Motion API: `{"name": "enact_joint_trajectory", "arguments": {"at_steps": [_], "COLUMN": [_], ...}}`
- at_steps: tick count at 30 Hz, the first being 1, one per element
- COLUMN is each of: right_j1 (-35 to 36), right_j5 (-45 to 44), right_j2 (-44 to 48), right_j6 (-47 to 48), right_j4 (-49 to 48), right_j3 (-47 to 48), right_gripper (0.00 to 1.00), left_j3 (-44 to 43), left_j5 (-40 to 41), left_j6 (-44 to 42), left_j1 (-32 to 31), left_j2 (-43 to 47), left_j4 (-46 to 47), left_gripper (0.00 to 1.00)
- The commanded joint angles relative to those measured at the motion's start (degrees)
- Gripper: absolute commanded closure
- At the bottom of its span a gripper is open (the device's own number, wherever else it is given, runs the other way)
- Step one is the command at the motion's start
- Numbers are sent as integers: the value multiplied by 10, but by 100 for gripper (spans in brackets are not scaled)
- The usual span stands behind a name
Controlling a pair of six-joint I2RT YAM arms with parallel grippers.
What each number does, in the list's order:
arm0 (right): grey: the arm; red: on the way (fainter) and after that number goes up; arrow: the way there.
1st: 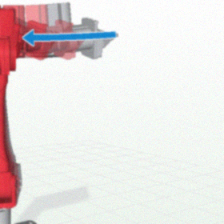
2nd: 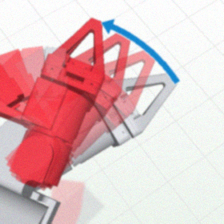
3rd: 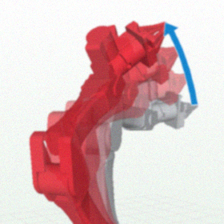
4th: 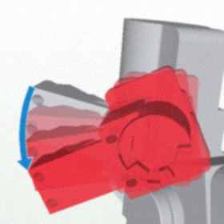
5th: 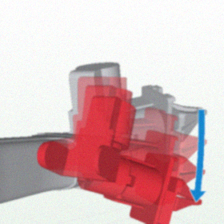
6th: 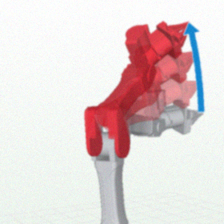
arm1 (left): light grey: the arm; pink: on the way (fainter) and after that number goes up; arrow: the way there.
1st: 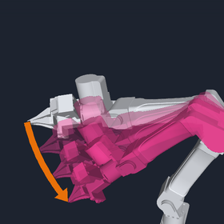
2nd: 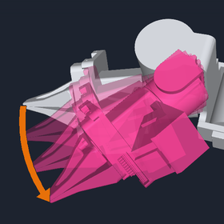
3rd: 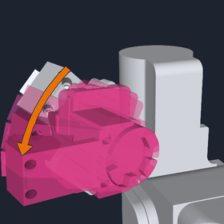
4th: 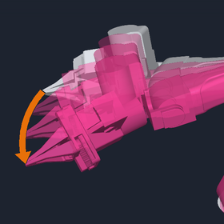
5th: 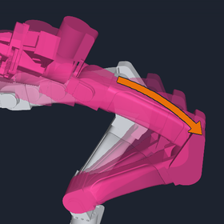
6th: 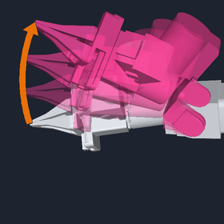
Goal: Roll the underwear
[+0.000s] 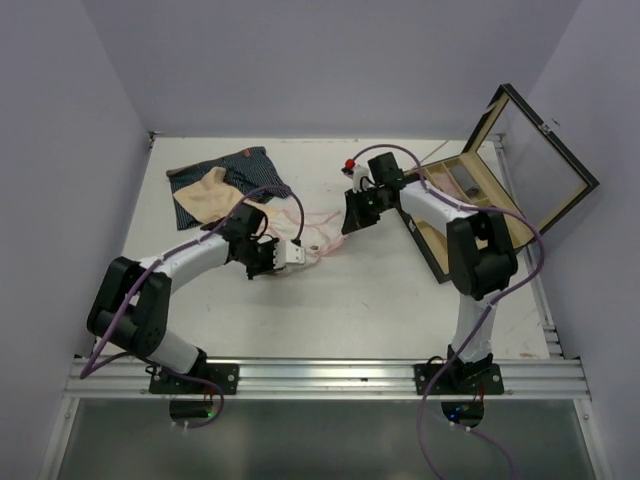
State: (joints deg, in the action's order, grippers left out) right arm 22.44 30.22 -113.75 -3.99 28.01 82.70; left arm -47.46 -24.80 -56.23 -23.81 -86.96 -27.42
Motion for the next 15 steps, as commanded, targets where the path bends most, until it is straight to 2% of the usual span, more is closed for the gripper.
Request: {"name": "enact_joint_trajectory", "arguments": {"at_steps": [1,3,5,6,8,9,10,12,13,15], "right_j1": [-2,-2,-2,-4,-6,-9,-10,-11,-12,-12], "right_j5": [39,33,23,4,-14,-28,-35,-45,-52,-58], "right_j2": [89,119,124,115,103,87,80,64,51,40], "right_j6": [55,63,75,79,85,86,86,86,86,84], "right_j4": [47,52,60,65,70,72,72,75,75,75], "right_j3": [-25,-49,-56,-57,-54,-48,-46,-38,-31,-25], "right_gripper": [100,100,100,100,100,100,100,100,100,100], "left_j3": [-94,-138,-169,-178,-205,-213,-221,-242,-250,-273], "left_j5": [-172,-223,-248,-258,-247,-235,-224,-202,-195,-172], "left_j6": [-44,-15,44,66,170,202,283,350,397,439], "left_j1": [-3,-3,7,28,57,73,109,139,159,168], "left_j2": [19,9,-40,-65,-147,-171,-206,-232,-253,-269], "left_j4": [-246,-287,-288,-266,-215,-161,-128,-49,-32,-4], "left_gripper": [100,100,100,100,100,100,100,100,100,96]}}
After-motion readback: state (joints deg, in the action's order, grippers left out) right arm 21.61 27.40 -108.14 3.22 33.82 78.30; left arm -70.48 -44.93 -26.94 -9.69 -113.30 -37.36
